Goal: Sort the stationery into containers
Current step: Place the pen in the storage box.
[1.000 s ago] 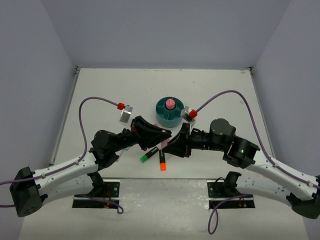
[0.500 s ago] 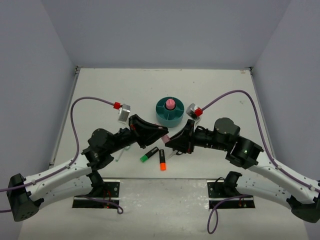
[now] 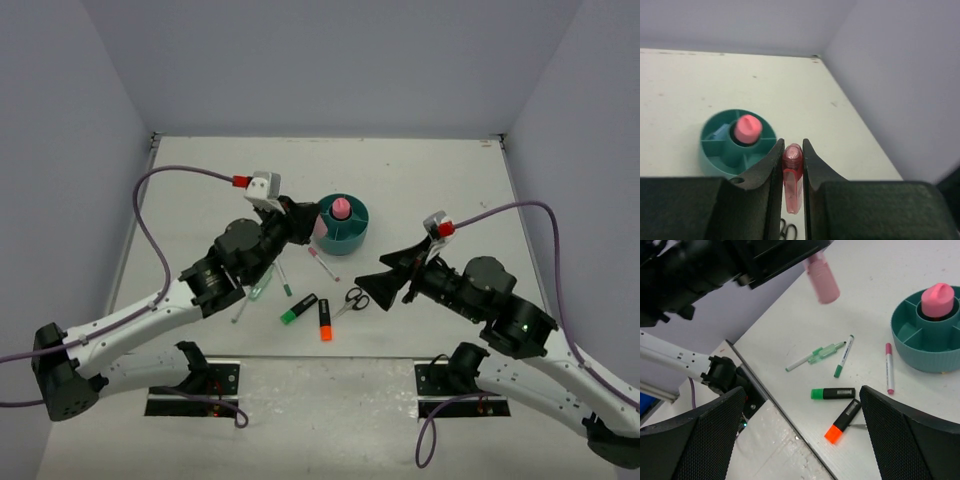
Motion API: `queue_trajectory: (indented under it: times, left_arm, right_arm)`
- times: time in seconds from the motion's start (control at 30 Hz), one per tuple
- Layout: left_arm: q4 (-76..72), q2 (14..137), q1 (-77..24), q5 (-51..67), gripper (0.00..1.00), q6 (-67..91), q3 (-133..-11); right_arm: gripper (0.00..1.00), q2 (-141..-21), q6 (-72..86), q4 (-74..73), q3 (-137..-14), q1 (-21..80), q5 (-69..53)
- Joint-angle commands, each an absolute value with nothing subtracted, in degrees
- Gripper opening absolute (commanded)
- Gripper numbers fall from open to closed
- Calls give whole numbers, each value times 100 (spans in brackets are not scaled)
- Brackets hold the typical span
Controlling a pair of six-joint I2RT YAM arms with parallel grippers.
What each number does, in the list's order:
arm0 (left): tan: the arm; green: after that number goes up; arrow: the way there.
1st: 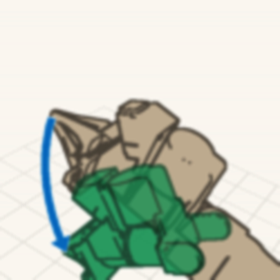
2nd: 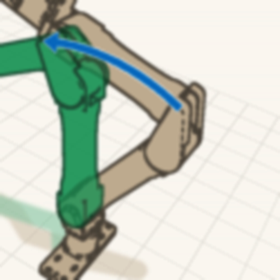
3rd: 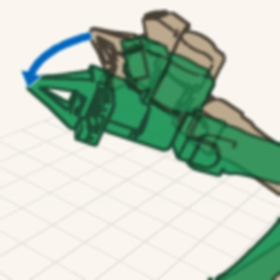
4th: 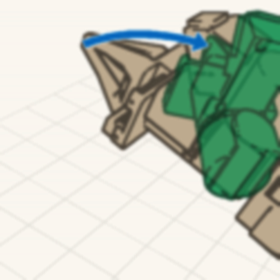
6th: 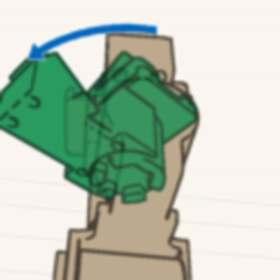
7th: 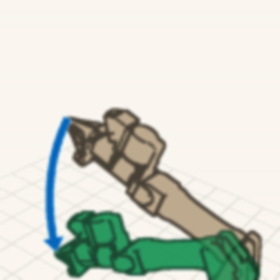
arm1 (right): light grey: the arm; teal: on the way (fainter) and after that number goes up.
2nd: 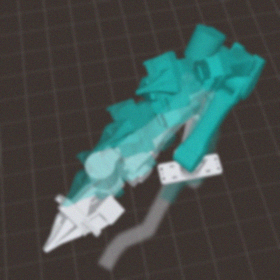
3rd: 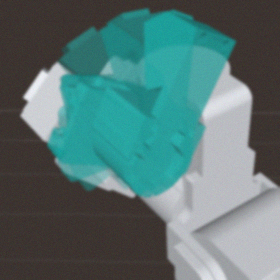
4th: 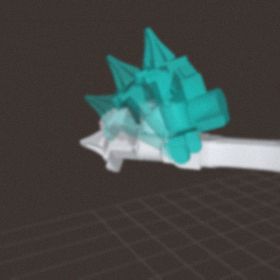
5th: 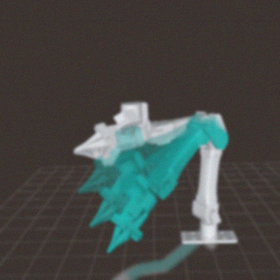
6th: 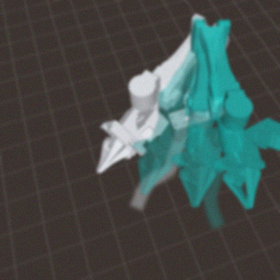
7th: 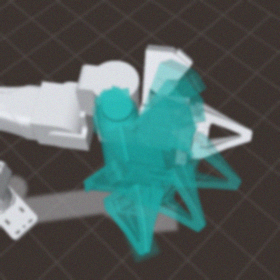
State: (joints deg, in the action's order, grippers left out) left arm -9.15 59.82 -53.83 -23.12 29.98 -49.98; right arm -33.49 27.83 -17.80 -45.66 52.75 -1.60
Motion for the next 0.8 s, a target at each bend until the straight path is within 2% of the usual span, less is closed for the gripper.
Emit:
queue_trajectory:
  times: [0.0,0.1,0.33,0.77]
  left_arm:
    - [-1044,7185,-4448,-3195,0,2446,-5791]
    - [-1786,7890,-4050,-2753,0,2154,-5928]
    - [-2668,9257,-3862,-2195,0,1544,-6515]
    - [-2459,10297,-3832,-2370,0,1709,-6943]
  right_arm:
    - [99,-2766,3038,-2199,-4513,5264,319]
    - [99,-2610,3067,-2494,-4625,5265,209]
    - [99,-2282,3084,-2643,-4414,5256,133]
    - [99,-2182,3028,-2808,-4411,5256,47]
